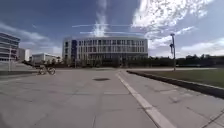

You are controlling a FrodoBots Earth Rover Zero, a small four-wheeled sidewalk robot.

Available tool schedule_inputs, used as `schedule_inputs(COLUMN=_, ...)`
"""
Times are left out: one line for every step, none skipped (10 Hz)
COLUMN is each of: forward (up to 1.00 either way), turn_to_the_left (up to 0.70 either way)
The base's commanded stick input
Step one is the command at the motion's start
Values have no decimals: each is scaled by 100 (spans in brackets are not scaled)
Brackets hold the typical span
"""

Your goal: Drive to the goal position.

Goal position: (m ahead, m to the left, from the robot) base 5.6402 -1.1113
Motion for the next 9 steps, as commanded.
schedule_inputs(forward=70, turn_to_the_left=-1)
schedule_inputs(forward=70, turn_to_the_left=-1)
schedule_inputs(forward=70, turn_to_the_left=-1)
schedule_inputs(forward=70, turn_to_the_left=-1)
schedule_inputs(forward=70, turn_to_the_left=-1)
schedule_inputs(forward=70, turn_to_the_left=-1)
schedule_inputs(forward=70, turn_to_the_left=-1)
schedule_inputs(forward=70, turn_to_the_left=-1)
schedule_inputs(forward=70, turn_to_the_left=-1)
